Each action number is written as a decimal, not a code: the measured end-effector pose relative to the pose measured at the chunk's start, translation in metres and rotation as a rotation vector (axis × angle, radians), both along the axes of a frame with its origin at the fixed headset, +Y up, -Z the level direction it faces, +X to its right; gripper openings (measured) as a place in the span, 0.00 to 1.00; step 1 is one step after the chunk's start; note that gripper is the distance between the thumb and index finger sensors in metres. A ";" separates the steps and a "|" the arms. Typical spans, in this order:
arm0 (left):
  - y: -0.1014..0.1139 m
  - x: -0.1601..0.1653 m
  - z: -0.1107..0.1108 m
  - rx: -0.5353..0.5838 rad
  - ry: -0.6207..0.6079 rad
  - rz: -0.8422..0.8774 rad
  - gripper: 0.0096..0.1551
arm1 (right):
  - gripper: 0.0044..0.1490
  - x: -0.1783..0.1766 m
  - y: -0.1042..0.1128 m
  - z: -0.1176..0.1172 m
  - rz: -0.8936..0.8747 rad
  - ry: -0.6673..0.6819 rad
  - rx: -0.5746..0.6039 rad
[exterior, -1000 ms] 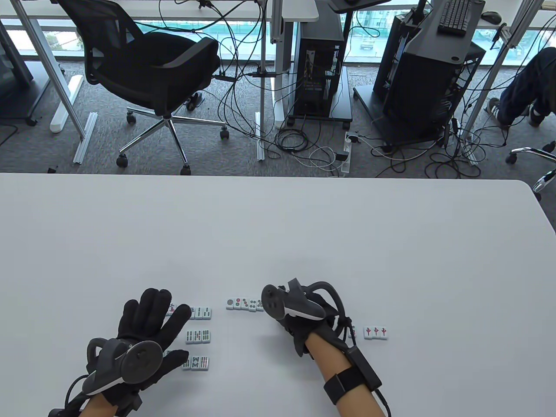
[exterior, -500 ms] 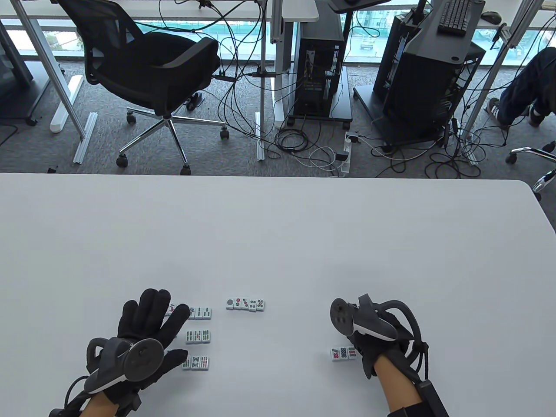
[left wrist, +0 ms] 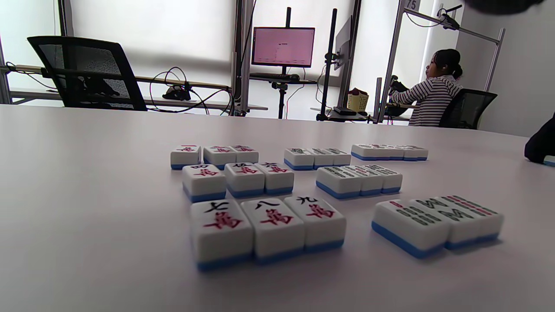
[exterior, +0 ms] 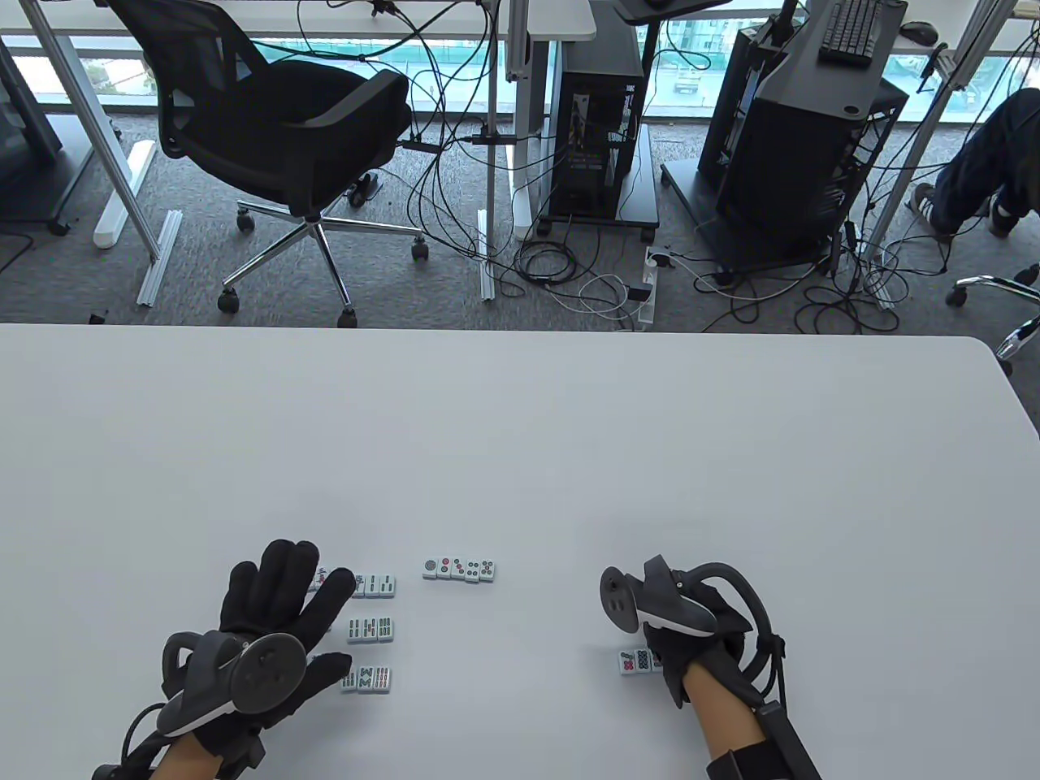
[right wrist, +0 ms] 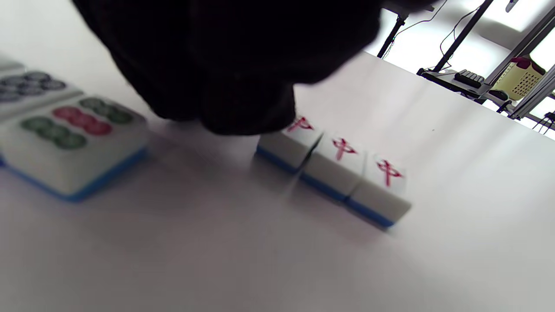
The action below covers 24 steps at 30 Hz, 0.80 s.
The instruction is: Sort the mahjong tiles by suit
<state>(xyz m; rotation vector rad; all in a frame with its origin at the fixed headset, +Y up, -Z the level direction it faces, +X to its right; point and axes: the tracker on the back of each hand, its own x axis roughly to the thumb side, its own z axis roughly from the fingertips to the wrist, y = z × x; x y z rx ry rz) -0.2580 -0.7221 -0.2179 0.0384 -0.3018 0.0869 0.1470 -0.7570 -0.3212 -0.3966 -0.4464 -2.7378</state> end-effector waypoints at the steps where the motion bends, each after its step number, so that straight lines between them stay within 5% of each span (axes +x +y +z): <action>1: 0.000 0.000 0.000 -0.001 0.000 0.000 0.52 | 0.37 -0.005 0.005 -0.002 -0.017 -0.005 0.015; 8: -0.001 0.000 0.000 0.001 -0.007 -0.004 0.52 | 0.37 -0.054 0.029 -0.010 -0.188 0.064 0.145; 24: 0.004 0.001 0.004 0.032 -0.029 0.027 0.52 | 0.36 -0.153 0.000 -0.023 -0.183 0.189 0.130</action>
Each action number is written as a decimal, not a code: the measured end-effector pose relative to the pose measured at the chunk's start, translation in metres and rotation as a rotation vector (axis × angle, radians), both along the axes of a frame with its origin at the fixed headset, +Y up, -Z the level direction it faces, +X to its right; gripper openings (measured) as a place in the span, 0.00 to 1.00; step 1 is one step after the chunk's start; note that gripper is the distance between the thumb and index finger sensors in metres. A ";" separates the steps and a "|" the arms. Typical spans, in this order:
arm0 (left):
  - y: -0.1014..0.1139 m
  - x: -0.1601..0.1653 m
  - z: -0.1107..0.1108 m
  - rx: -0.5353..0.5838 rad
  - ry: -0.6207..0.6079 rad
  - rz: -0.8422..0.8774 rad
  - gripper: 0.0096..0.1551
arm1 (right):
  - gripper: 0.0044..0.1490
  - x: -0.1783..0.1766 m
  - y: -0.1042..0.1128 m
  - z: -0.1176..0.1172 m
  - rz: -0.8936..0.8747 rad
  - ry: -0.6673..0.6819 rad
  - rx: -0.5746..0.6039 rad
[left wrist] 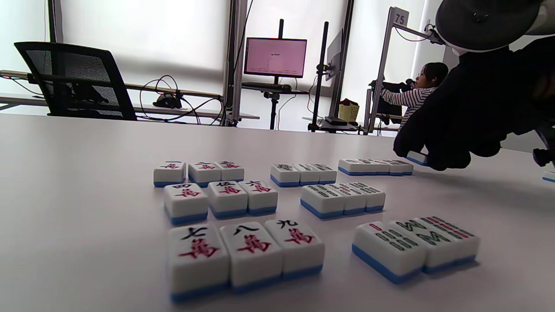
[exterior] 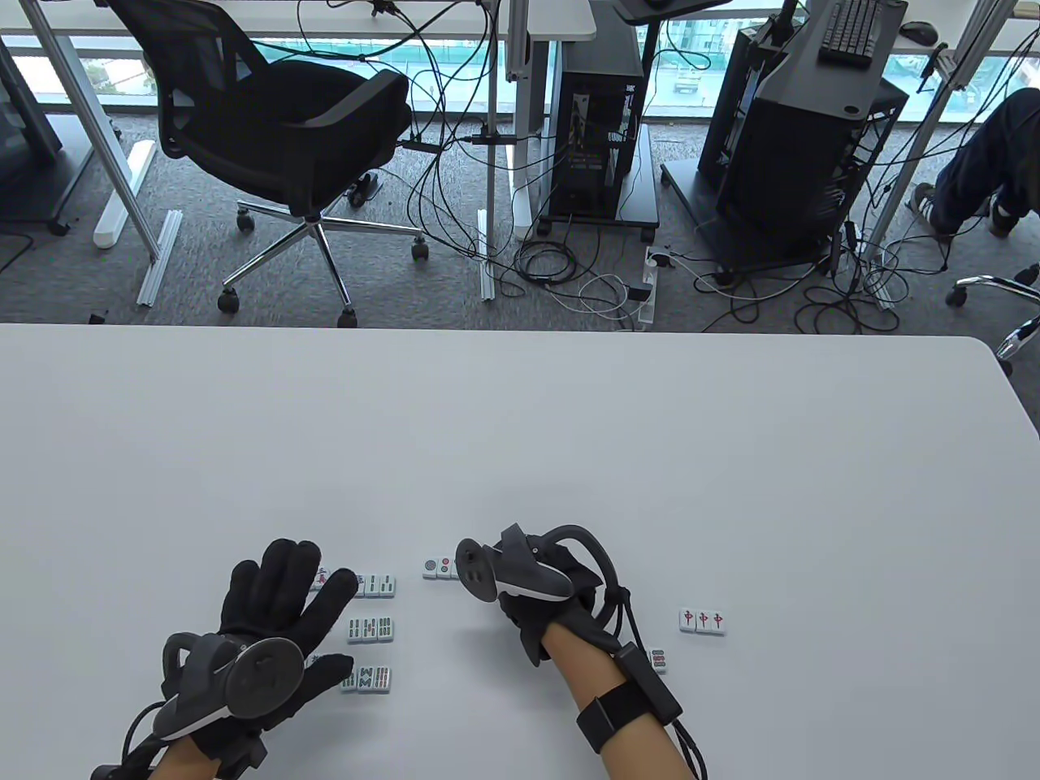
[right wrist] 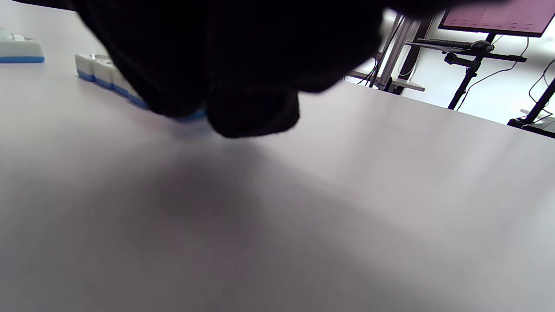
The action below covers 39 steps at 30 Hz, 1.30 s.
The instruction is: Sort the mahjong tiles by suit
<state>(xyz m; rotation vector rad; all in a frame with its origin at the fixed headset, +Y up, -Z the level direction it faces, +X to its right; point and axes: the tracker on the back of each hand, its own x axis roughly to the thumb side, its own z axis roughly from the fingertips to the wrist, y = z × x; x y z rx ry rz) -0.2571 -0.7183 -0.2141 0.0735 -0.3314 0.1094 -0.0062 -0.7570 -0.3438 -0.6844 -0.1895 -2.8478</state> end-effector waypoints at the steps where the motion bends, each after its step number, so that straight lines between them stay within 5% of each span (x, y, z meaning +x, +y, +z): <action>1: 0.000 0.000 0.000 0.002 -0.002 -0.001 0.52 | 0.36 -0.003 -0.002 -0.001 0.006 -0.005 0.003; 11: -0.001 0.001 0.000 0.002 -0.010 -0.004 0.52 | 0.40 0.003 -0.003 0.005 0.031 0.012 0.009; 24: -0.003 0.002 0.000 -0.007 0.001 -0.024 0.52 | 0.39 0.112 0.027 0.053 0.050 -0.081 -0.024; 30: -0.004 0.003 0.000 -0.018 0.014 -0.040 0.52 | 0.42 0.143 0.013 0.075 0.076 -0.101 -0.125; 39: -0.005 0.003 -0.001 -0.033 0.028 -0.050 0.52 | 0.40 0.131 -0.004 0.081 0.150 -0.039 -0.094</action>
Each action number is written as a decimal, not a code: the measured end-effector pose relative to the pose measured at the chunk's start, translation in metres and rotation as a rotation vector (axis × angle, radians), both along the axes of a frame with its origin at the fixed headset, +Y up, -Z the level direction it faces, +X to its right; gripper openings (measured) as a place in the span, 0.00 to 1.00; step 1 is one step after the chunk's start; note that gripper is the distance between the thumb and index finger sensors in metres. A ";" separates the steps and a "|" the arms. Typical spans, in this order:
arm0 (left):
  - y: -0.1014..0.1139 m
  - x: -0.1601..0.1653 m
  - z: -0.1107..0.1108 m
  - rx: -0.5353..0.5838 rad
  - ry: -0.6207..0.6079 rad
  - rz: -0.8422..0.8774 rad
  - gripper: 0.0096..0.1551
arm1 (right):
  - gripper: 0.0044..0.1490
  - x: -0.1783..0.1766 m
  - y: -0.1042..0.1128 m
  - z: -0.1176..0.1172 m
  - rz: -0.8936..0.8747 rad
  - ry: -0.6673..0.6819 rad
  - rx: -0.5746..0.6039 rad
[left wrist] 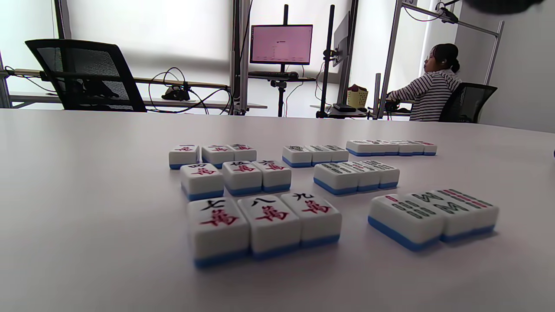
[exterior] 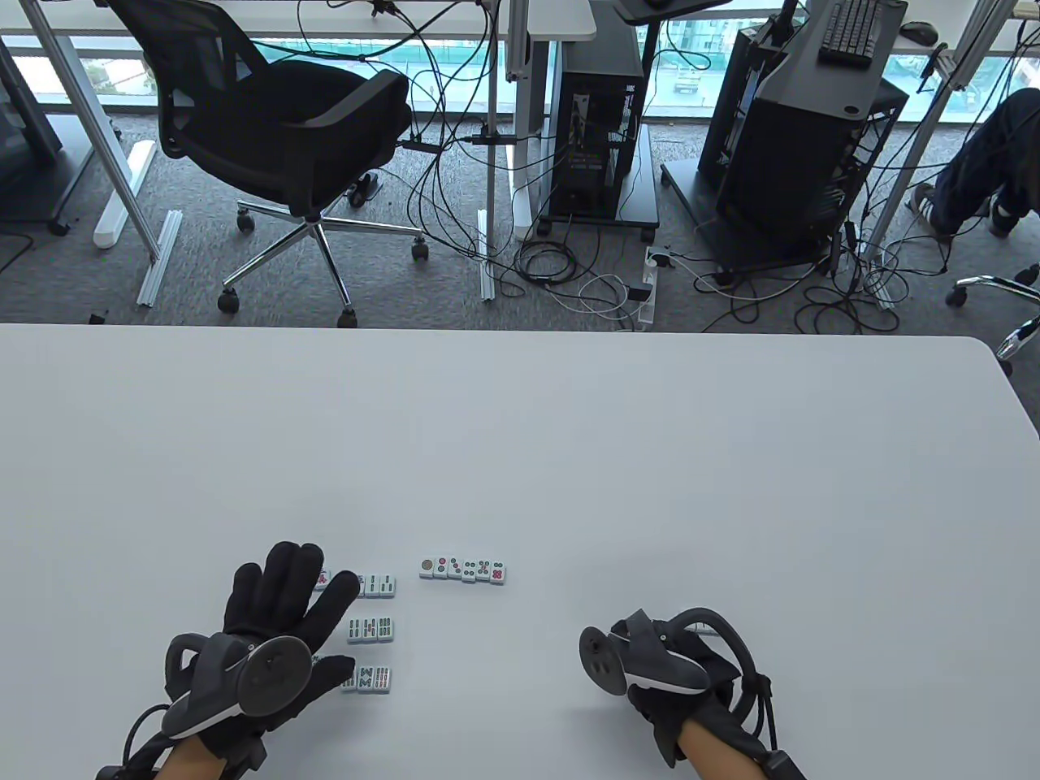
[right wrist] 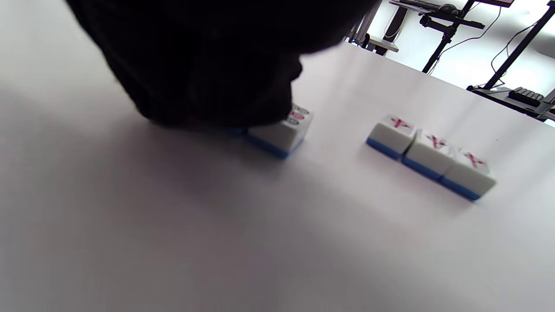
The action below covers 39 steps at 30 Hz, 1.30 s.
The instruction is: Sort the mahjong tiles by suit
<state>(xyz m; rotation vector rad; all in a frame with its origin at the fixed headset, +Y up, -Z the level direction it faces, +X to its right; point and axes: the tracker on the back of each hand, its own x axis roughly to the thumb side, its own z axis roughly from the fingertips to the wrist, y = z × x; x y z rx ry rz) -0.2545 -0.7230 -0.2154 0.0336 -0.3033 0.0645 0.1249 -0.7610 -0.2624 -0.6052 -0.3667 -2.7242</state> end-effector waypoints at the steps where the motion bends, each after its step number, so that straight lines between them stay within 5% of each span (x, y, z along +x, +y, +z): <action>1: 0.000 0.000 0.000 -0.002 0.001 0.001 0.52 | 0.39 -0.003 -0.001 0.000 0.001 0.009 -0.001; 7: 0.001 -0.001 -0.001 -0.002 -0.001 0.015 0.52 | 0.38 -0.018 0.004 -0.016 0.035 -0.012 -0.091; 13: 0.004 0.000 0.000 0.011 -0.013 0.026 0.52 | 0.37 -0.053 0.022 -0.047 -0.232 0.016 0.104; 21: 0.008 -0.001 0.001 0.028 -0.021 0.048 0.52 | 0.36 -0.103 0.004 -0.075 -0.206 -0.003 0.074; 32: 0.006 0.000 0.002 0.030 -0.034 0.042 0.52 | 0.35 -0.122 -0.006 -0.081 -0.177 0.018 0.087; 39: 0.005 0.000 0.002 0.023 -0.037 0.039 0.52 | 0.40 -0.098 0.015 -0.067 -0.222 0.038 0.133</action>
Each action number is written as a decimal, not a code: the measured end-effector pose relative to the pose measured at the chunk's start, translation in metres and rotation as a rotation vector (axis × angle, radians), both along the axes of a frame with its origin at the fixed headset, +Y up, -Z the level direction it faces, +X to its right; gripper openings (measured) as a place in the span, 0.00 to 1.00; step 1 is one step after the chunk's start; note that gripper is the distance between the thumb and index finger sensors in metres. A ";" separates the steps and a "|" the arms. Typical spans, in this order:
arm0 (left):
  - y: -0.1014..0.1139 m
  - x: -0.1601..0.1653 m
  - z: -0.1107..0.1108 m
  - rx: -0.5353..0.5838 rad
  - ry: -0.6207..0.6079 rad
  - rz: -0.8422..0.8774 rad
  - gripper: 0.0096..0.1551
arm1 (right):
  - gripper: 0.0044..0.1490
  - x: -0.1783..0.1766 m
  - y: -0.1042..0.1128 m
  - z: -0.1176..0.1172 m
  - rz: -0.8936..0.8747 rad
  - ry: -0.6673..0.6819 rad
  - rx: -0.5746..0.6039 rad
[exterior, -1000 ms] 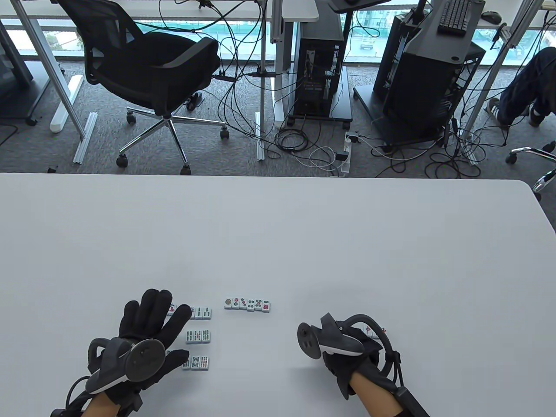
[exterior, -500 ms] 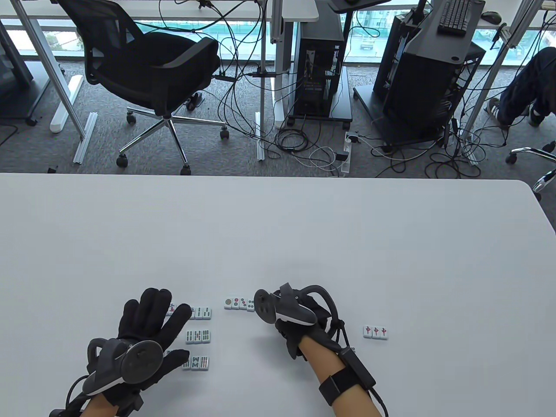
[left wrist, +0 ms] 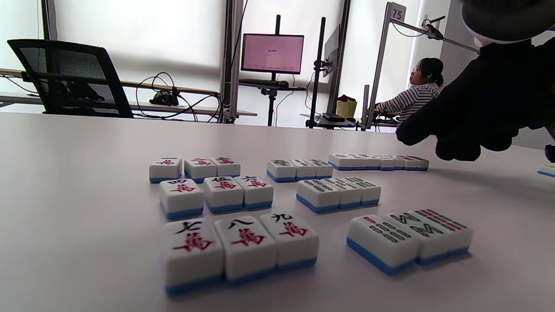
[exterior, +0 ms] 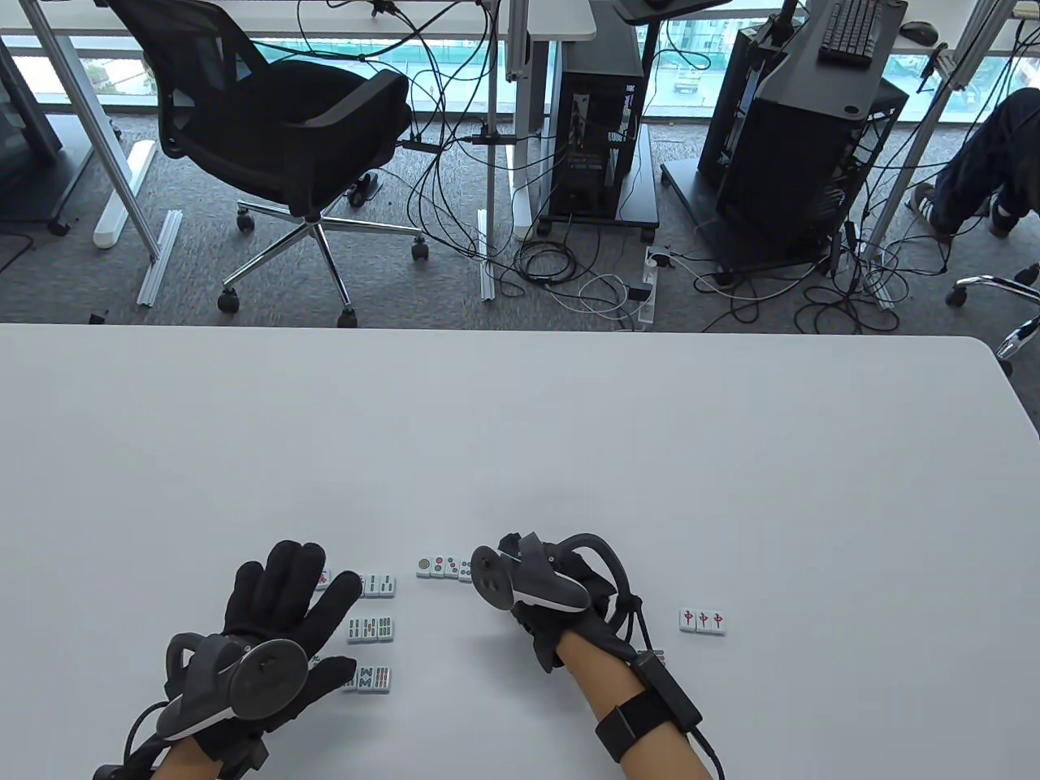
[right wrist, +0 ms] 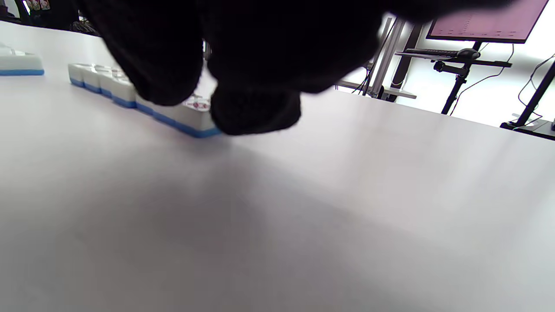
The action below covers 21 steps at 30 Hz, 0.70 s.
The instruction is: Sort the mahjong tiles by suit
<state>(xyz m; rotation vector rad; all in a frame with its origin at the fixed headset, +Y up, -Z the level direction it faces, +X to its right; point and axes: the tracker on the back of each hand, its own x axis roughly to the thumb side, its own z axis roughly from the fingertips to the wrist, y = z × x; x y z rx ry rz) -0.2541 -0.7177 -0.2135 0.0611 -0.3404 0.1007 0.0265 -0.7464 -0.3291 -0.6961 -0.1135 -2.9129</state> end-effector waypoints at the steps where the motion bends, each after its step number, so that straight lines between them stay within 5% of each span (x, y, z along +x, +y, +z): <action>1: 0.000 0.000 0.000 0.000 0.000 0.000 0.52 | 0.40 0.006 0.004 0.003 -0.008 -0.003 0.005; 12: -0.002 0.001 0.000 -0.019 0.008 -0.022 0.52 | 0.39 0.099 0.016 0.048 0.120 -0.083 -0.090; 21: -0.003 0.004 0.000 -0.017 0.018 -0.045 0.52 | 0.41 0.114 -0.010 0.068 0.265 -0.048 -0.113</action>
